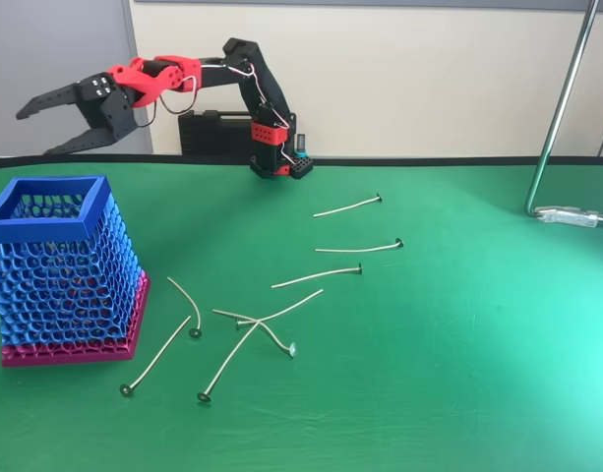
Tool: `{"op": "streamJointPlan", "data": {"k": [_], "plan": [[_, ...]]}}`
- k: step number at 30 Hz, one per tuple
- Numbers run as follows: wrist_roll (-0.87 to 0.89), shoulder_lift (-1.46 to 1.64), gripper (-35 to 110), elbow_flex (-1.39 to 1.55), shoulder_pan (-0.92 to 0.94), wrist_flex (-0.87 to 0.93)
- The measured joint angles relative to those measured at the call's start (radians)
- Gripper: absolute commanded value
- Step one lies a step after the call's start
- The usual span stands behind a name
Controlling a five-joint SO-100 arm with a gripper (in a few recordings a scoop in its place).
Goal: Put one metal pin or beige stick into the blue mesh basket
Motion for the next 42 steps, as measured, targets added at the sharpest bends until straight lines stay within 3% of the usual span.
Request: {"op": "streamJointPlan", "data": {"k": [8,16,20,42], "plan": [[-0.051,0.158,20,0.055,-0.086,0.086],[-0.169,0.433,9,0.313,-0.184,0.097],[-0.252,0.64,0,0.541,-0.262,0.083],[-0.515,1.414,0,1.597,-0.508,-0.055]]}}
